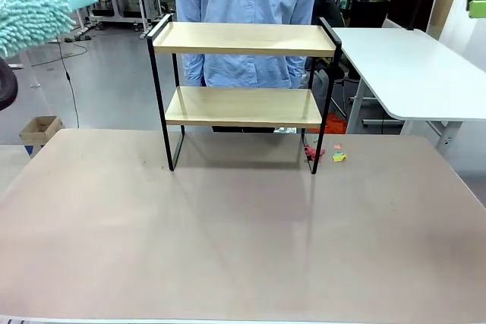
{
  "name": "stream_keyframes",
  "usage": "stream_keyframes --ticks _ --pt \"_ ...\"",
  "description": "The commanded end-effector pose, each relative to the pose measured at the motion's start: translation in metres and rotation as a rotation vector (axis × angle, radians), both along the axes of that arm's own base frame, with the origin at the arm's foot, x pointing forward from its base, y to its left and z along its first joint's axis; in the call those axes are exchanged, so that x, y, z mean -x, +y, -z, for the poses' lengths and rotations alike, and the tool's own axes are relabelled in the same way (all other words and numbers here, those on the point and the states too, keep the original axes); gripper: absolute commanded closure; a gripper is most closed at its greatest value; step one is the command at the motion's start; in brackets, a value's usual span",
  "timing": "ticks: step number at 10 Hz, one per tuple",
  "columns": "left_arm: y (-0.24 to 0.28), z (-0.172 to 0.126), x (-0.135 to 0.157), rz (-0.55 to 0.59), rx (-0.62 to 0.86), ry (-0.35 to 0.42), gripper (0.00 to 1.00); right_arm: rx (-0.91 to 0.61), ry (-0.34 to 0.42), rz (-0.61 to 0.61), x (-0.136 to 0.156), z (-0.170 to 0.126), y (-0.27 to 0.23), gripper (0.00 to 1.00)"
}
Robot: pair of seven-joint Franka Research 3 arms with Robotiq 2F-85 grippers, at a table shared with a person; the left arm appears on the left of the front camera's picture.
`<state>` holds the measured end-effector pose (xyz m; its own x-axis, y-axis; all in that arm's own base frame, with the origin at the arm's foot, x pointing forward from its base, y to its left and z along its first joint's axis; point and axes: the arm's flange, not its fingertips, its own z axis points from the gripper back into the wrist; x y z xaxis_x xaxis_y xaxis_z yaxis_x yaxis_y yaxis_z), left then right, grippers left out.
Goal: Clean the shelf.
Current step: Hand the Duster back to the human.
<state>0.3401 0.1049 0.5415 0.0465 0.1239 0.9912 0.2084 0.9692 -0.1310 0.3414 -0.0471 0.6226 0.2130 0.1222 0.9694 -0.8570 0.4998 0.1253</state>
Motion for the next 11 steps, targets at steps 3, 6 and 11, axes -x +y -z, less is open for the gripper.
stream_keyframes --ticks 3,6,11 --pt "-0.045 0.095 0.041 -0.025 -0.037 0.053 0.82 0.004 0.003 -0.002 0.000 -0.002 -0.001 0.00" --pt "-0.065 0.143 0.054 -0.031 -0.022 0.096 0.82 0.004 0.003 -0.002 0.000 -0.002 -0.001 0.00" --pt "-0.062 0.093 -0.031 -0.024 -0.017 0.146 0.82 0.004 0.003 -0.002 0.000 -0.002 -0.001 0.00"
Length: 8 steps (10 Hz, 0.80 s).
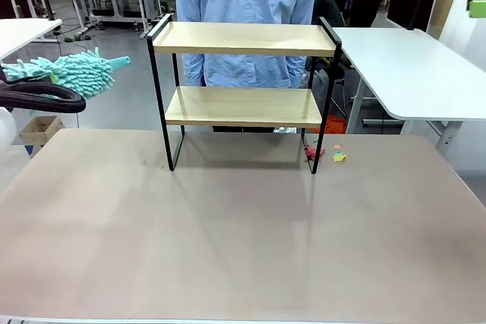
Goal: Clean the shelf.
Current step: Hand the Duster back to the human.
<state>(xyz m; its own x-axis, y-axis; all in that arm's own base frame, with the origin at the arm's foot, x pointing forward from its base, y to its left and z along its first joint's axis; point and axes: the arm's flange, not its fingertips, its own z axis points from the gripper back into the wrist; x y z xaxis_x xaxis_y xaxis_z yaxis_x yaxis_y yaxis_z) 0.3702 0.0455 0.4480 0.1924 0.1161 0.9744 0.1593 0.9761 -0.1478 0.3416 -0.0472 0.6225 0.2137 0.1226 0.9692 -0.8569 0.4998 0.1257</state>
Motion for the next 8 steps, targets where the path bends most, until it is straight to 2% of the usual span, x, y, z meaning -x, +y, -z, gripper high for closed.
stream_keyframes --ticks 1,8 --pt "-0.0028 -0.0010 -0.0011 0.005 -0.005 -0.005 0.82 0.003 0.002 -0.002 -0.0001 -0.0023 -0.0006 0.00" --pt "-0.0028 -0.0010 -0.0011 0.005 -0.005 -0.005 0.82 0.003 0.002 -0.002 -0.0001 -0.0023 -0.0006 0.00"
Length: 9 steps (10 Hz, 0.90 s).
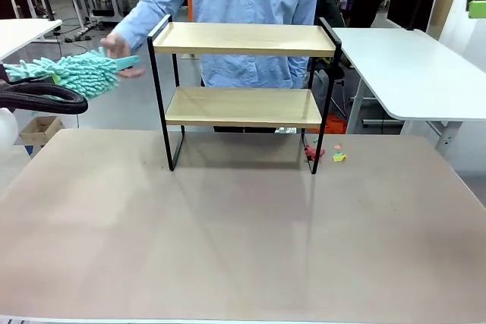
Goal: Clean the shelf.
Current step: Hand the Duster back to the human.
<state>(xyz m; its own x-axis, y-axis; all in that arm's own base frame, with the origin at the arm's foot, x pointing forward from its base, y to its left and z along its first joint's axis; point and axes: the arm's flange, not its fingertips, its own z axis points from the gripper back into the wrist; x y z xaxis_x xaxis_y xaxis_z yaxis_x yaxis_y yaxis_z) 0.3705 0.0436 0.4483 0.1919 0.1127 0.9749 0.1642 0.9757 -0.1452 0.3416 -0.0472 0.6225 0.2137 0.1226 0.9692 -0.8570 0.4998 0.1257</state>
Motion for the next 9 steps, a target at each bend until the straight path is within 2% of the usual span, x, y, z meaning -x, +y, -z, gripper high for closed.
stream_keyframes --ticks 1,4,5,6,7,8,9 --pt "-0.001 -0.001 -0.001 0.000 -0.003 -0.004 0.82 0.003 0.002 -0.002 0.000 -0.002 -0.001 0.00" --pt "-0.001 -0.001 -0.001 0.000 -0.003 -0.004 0.82 0.003 0.002 -0.002 0.000 -0.002 -0.001 0.00" --pt "0.000 0.001 0.000 0.000 0.000 0.002 0.25 0.003 0.002 -0.002 0.000 -0.002 -0.001 0.00" --pt "0.001 -0.017 0.009 -0.007 0.030 0.009 0.25 0.003 0.002 -0.002 0.000 -0.002 -0.001 0.00" --pt "0.003 -0.032 0.016 -0.007 0.061 0.026 0.00 0.003 0.002 -0.002 0.000 -0.002 -0.001 0.00" --pt "0.006 -0.049 0.020 -0.002 0.103 0.044 0.24 0.003 0.002 -0.002 0.000 -0.002 -0.001 0.00" --pt "0.009 -0.076 0.023 -0.008 0.164 0.063 0.00 0.003 0.002 -0.002 0.000 -0.002 -0.001 0.00"
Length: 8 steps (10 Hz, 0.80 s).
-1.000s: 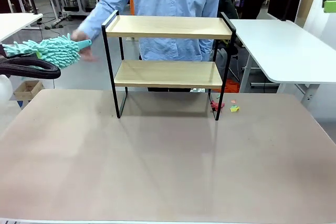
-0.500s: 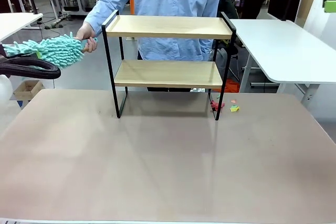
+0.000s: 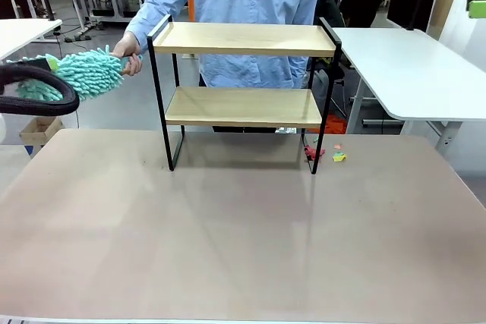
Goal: Clean the shelf.
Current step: Hand the Duster back to the human.
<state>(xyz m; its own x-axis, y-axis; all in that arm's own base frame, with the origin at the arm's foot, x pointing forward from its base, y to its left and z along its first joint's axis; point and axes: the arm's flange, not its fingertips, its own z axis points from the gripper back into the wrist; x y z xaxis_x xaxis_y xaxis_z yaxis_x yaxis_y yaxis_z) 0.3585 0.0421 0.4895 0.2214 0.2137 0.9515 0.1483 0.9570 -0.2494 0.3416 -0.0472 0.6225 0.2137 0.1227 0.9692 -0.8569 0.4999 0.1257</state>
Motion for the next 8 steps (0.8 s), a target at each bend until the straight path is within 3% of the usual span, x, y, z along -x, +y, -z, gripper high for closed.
stream_keyframes --ticks 1,3,5,8 --pt "0.020 -0.063 0.013 -0.038 0.102 -0.014 0.00 0.003 0.002 -0.002 0.000 -0.002 -0.001 0.00" --pt "0.052 -0.114 0.022 -0.077 0.248 0.001 0.00 0.003 0.002 -0.002 0.000 -0.002 -0.001 0.00" --pt "0.100 -0.147 0.030 -0.124 0.312 0.002 0.00 0.003 0.002 -0.002 0.000 -0.002 -0.001 0.00" --pt "0.134 -0.145 0.035 -0.144 0.313 -0.008 0.00 0.003 0.002 -0.002 0.000 -0.002 -0.001 0.00"
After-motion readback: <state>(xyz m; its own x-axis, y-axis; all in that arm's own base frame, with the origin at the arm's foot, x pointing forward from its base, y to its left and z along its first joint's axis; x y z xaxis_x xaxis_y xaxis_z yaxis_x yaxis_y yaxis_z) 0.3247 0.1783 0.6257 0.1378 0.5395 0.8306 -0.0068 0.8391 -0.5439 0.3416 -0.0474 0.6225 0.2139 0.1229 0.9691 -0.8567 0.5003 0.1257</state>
